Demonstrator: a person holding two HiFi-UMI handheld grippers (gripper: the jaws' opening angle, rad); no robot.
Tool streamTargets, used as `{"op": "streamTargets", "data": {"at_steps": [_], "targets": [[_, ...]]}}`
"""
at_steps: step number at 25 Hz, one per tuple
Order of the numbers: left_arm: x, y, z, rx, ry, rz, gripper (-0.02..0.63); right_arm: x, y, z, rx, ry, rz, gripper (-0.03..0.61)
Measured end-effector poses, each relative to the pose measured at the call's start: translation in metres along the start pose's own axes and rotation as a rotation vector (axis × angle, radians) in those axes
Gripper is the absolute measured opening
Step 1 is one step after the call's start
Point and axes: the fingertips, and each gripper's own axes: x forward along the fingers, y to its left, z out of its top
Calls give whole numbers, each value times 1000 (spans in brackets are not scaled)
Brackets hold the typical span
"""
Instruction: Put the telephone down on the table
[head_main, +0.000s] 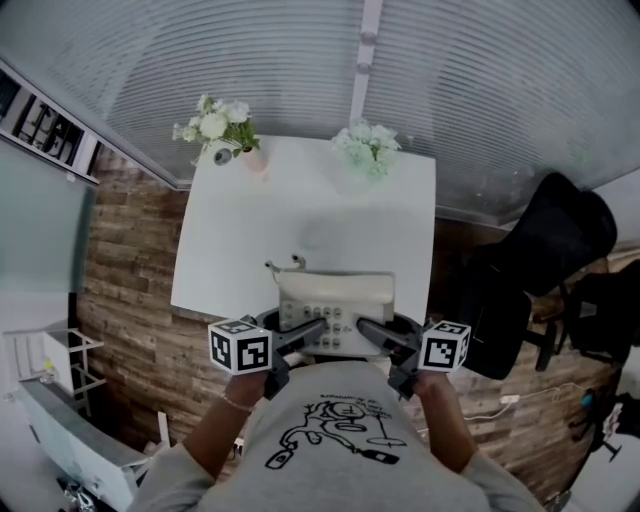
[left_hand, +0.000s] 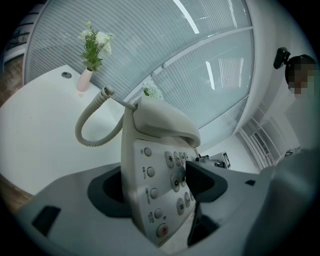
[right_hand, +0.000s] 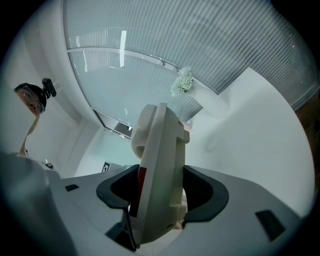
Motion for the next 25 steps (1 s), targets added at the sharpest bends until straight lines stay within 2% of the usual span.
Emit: {"op": "streamTargets", "data": {"at_steps": [13,25], "targets": [[5,5,15,-5,-11,-7,324,7,-2,14,2,-2,-5,281],[6,14,33,22,25,-29,321,19,-4,23,9,-27,-34,281]]}}
